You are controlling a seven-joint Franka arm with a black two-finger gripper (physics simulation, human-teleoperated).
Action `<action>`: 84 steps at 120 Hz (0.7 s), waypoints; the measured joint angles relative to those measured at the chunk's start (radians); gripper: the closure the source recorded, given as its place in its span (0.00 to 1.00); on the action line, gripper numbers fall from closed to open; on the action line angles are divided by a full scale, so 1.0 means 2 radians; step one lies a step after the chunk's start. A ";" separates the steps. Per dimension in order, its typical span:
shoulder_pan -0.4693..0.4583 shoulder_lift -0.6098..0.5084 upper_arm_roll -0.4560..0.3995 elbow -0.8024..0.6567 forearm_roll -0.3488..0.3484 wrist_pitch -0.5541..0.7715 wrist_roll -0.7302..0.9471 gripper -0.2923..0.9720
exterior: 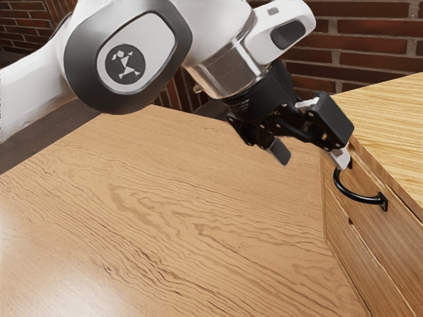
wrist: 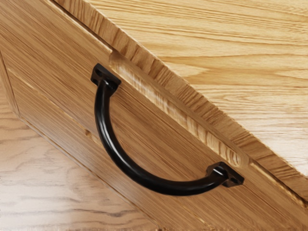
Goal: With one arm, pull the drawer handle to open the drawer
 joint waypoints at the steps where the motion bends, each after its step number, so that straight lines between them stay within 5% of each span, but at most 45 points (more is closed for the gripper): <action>1: -0.002 0.000 0.000 0.000 0.001 0.000 -0.001 0.23; 32: -0.032 0.008 0.000 -0.001 0.020 -0.001 -0.039 0.23; 84: 0.008 0.030 -0.001 -0.008 0.026 -0.006 -0.091 0.23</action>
